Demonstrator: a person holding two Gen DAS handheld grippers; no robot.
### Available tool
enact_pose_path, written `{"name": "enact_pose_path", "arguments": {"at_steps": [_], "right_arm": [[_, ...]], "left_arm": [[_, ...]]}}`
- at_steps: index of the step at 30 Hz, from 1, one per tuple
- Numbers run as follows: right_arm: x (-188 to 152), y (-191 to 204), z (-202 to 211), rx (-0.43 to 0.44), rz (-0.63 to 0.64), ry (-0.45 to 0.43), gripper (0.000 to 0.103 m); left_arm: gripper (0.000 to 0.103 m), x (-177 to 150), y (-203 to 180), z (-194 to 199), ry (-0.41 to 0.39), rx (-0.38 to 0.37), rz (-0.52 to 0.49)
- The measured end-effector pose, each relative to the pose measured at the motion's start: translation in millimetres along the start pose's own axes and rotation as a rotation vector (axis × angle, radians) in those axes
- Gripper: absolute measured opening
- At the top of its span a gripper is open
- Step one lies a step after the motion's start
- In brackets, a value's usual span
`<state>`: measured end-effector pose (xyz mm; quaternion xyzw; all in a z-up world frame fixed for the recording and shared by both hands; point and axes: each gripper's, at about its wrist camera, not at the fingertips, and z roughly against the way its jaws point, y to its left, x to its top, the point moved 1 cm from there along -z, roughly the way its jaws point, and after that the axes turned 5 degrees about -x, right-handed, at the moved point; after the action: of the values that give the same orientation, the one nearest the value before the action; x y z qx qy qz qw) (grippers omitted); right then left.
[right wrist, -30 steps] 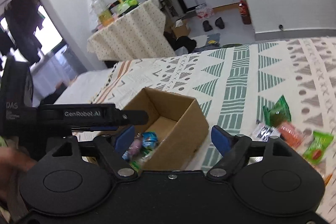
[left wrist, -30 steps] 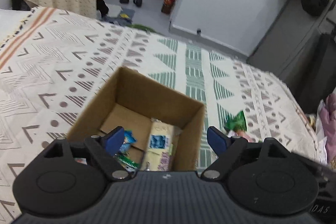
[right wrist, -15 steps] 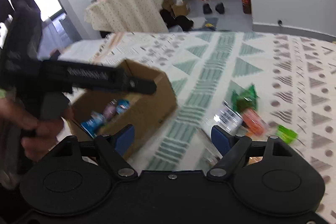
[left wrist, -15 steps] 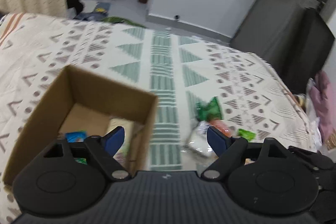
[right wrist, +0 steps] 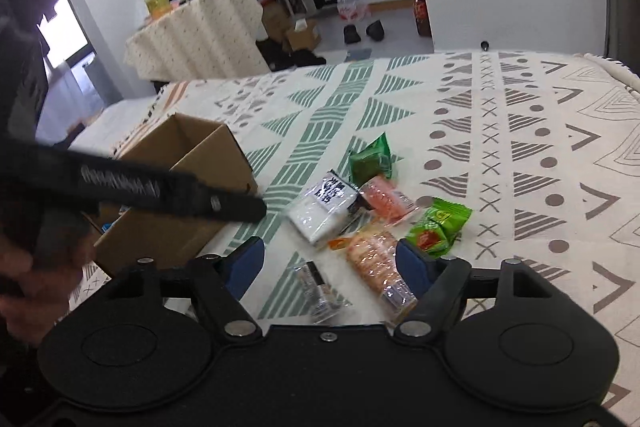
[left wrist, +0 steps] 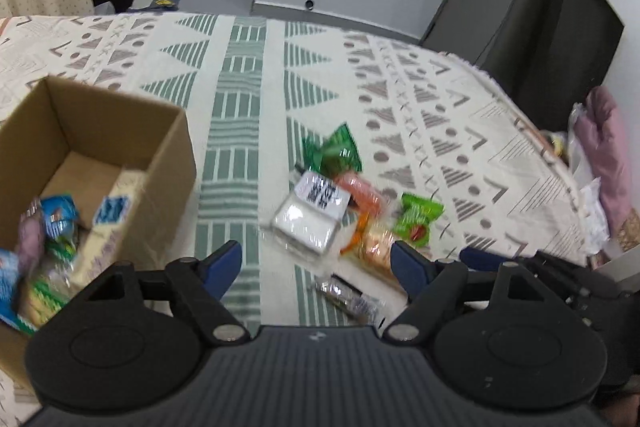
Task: Organize snacks
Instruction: 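Move both open tools back from the box toward the snack pile, then grasp the orange wafer pack with the right tool while the left tool grasps a small clear packet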
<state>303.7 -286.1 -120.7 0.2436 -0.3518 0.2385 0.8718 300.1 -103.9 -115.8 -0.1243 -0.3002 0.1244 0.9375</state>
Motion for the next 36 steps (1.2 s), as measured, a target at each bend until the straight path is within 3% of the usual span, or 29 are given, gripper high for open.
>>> {"name": "enact_pose_path", "arguments": {"at_steps": [7, 10, 16, 22, 25, 29, 36], "right_arm": [[-15, -26, -14, -0.011, -0.024, 0.001, 0.062], [-21, -32, -20, -0.02, -0.024, -0.005, 0.062], [-27, -37, -31, -0.048, 0.019, 0.003, 0.061], [-34, -41, -41, -0.044, 0.032, 0.051, 0.047], [-36, -40, -41, -0.029, 0.019, 0.064, 0.041], [-32, -25, -49, -0.065, 0.104, 0.106, 0.041], [-28, -6, -57, -0.125, 0.203, 0.131, 0.037]], "left_arm": [[0.065, -11, -9, -34, 0.069, 0.053, 0.03], [0.064, -10, -12, -42, 0.067, 0.064, 0.04], [0.064, -16, -19, -62, 0.136, 0.07, 0.067], [0.061, -25, -21, -77, 0.175, 0.081, 0.075], [0.052, -23, -19, -79, 0.161, 0.089, 0.084], [0.021, -24, -15, -78, 0.117, 0.118, 0.103], [0.017, -33, -5, -68, 0.109, 0.079, 0.13]]}}
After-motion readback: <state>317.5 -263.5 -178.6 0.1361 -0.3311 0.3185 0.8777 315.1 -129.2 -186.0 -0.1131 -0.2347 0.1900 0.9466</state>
